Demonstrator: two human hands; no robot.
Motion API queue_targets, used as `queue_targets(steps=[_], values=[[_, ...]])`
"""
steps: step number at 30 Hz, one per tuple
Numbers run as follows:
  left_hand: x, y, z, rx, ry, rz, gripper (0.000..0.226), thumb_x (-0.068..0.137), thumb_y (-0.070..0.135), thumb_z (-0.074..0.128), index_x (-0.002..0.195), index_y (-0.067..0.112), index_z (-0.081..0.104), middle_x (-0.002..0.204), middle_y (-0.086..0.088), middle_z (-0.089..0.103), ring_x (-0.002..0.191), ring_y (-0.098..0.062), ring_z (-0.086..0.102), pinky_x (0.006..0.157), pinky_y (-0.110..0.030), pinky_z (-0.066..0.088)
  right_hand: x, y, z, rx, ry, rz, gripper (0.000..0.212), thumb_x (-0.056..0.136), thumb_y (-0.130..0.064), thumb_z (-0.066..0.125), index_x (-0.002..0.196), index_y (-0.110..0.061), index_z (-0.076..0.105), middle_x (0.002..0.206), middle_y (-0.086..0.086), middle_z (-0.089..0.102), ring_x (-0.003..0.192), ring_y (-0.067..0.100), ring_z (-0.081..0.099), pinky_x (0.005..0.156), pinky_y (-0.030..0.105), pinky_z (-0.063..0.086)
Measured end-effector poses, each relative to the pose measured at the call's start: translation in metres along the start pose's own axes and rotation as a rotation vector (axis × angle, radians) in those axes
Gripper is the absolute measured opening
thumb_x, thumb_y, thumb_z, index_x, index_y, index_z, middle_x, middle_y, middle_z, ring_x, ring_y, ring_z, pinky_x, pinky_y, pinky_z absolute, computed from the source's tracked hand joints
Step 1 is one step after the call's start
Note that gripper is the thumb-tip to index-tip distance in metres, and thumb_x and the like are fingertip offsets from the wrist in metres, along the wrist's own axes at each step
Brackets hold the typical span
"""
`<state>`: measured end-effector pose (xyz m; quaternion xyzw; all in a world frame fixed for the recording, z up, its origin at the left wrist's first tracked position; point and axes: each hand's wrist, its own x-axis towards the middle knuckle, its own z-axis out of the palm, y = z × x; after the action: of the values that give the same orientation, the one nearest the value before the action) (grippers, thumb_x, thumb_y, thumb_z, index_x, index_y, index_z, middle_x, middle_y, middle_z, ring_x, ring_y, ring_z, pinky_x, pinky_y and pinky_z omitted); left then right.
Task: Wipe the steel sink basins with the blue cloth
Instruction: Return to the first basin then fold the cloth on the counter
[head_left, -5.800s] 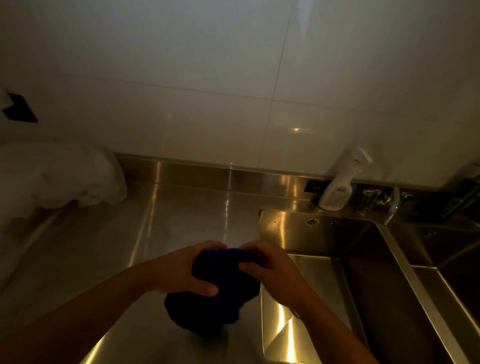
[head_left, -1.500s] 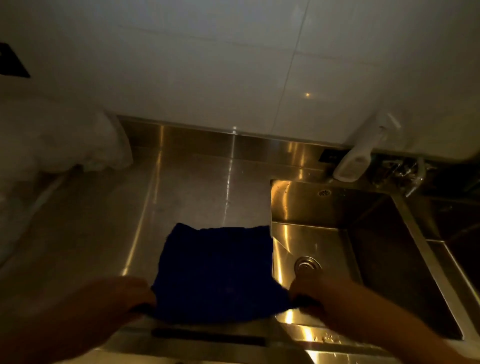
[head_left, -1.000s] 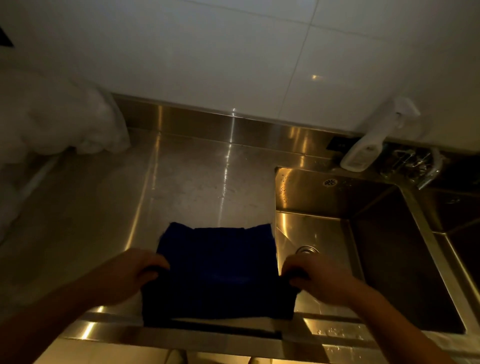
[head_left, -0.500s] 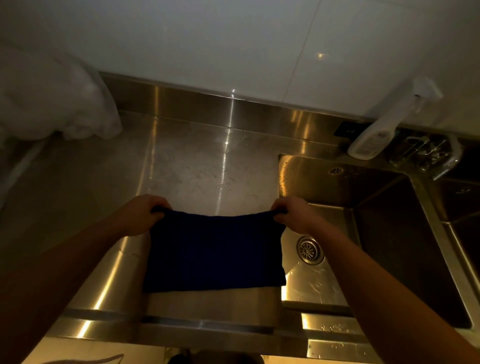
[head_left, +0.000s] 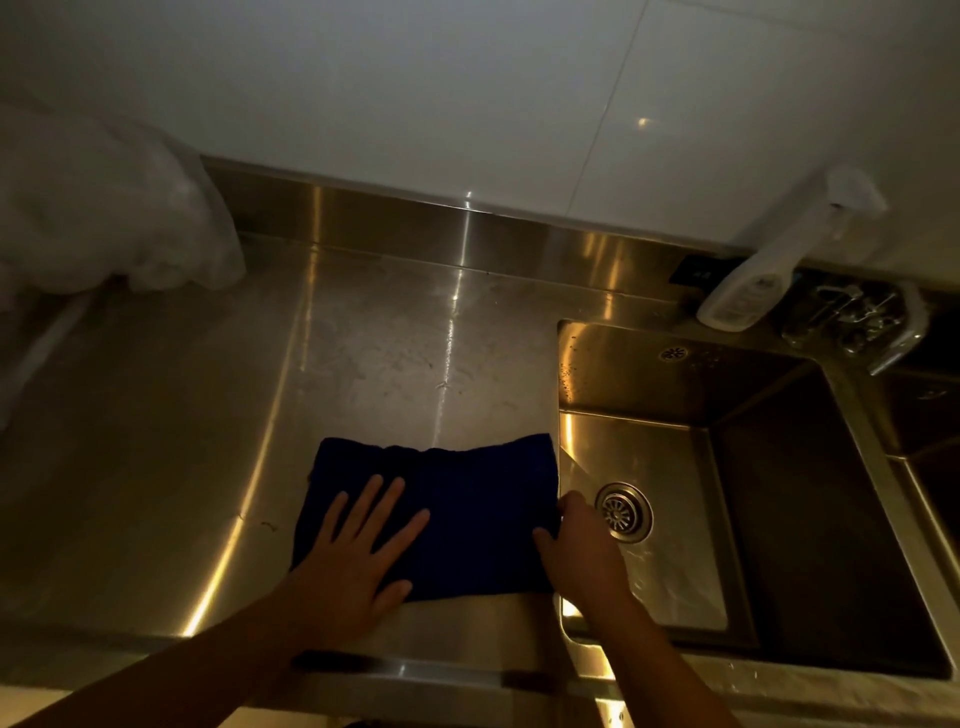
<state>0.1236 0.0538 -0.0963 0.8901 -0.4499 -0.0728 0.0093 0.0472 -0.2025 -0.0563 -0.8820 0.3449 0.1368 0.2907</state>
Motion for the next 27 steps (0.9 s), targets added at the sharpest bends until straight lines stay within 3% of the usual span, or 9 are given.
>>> queue_targets(steps=[3,7,8,11,16,19,22,24,27], values=[[0.003,0.003,-0.004,-0.108,-0.03,-0.035,0.066,0.09,0.057,0.032,0.148,0.026,0.027,0.156,-0.017,0.019,0.144,-0.03,0.005,0.109,-0.054,0.007,-0.002,0.002,-0.003,0.005,0.0,-0.017,0.029,0.093,-0.021,0.058,0.119,-0.012,0.049,0.115,0.006,0.059,0.096,0.017,0.06,0.078,0.026,0.05],[0.014,0.01,-0.001,-0.104,-0.092,-0.129,0.071,0.085,0.069,-0.002,0.148,0.038,-0.005,0.158,-0.012,-0.017,0.143,-0.027,-0.024,0.114,-0.056,-0.013,-0.003,-0.004,-0.001,0.139,0.016,-0.009,0.033,0.092,-0.017,0.059,0.121,-0.012,0.046,0.121,0.007,0.054,0.098,0.016,0.055,0.078,0.024,0.048],[0.016,0.012,0.0,-0.085,-0.103,-0.135,0.072,0.083,0.07,-0.005,0.147,0.039,-0.007,0.157,-0.012,-0.019,0.144,-0.03,-0.023,0.114,-0.058,-0.014,-0.003,-0.006,0.001,0.15,0.027,0.006,0.037,0.091,-0.017,0.06,0.124,-0.011,0.044,0.124,0.008,0.051,0.103,0.019,0.055,0.08,0.025,0.049],[0.016,0.01,-0.001,-0.062,-0.092,-0.146,0.071,0.088,0.067,0.003,0.149,0.032,0.015,0.158,-0.014,0.008,0.146,-0.035,0.0,0.113,-0.064,0.007,-0.001,-0.011,0.003,0.261,0.025,0.041,0.044,0.09,-0.01,0.061,0.127,-0.011,0.039,0.128,0.011,0.052,0.108,0.024,0.058,0.084,0.03,0.053],[0.017,0.006,0.004,-0.101,-0.09,-0.114,0.07,0.087,0.07,0.011,0.149,0.038,0.003,0.158,-0.013,0.0,0.141,-0.025,-0.017,0.113,-0.064,0.0,-0.002,-0.006,-0.001,0.637,-0.131,-0.011,0.062,0.083,0.005,0.062,0.125,-0.03,0.034,0.126,0.007,0.052,0.093,0.024,0.064,0.064,0.029,0.058],[0.018,0.004,0.008,-0.126,-0.111,-0.103,0.075,0.086,0.07,0.023,0.147,0.04,-0.007,0.157,-0.012,-0.014,0.139,-0.022,-0.029,0.112,-0.061,-0.014,0.002,-0.002,-0.011,0.884,-0.31,0.01,0.064,0.078,0.012,0.059,0.12,-0.036,0.049,0.127,0.007,0.051,0.102,0.03,0.061,0.071,0.036,0.059],[0.021,0.002,0.011,-0.137,-0.201,-0.098,0.081,0.081,0.075,0.017,0.141,0.041,-0.026,0.149,-0.008,-0.039,0.131,-0.018,-0.046,0.107,-0.055,-0.028,0.007,0.005,-0.022,1.099,-0.492,0.062,0.061,0.077,0.013,0.055,0.119,-0.03,0.064,0.13,0.003,0.049,0.116,0.034,0.052,0.081,0.038,0.056],[0.024,0.002,0.01,-0.166,-0.231,-0.091,0.083,0.079,0.077,0.017,0.138,0.043,-0.03,0.146,-0.006,-0.044,0.128,-0.017,-0.05,0.105,-0.053,-0.031,0.009,0.009,-0.027,1.092,-0.482,0.089,0.06,0.078,0.013,0.052,0.118,-0.029,0.065,0.129,0.001,0.048,0.115,0.033,0.052,0.085,0.04,0.056],[0.031,0.011,0.008,-0.18,-0.262,-0.047,0.085,0.08,0.077,0.022,0.135,0.045,-0.034,0.143,-0.004,-0.048,0.127,-0.018,-0.051,0.102,-0.052,-0.033,0.01,0.015,-0.035,0.878,-0.362,0.093,0.058,0.08,0.011,0.052,0.115,-0.034,0.062,0.13,0.0,0.046,0.107,0.029,0.055,0.09,0.048,0.054]])
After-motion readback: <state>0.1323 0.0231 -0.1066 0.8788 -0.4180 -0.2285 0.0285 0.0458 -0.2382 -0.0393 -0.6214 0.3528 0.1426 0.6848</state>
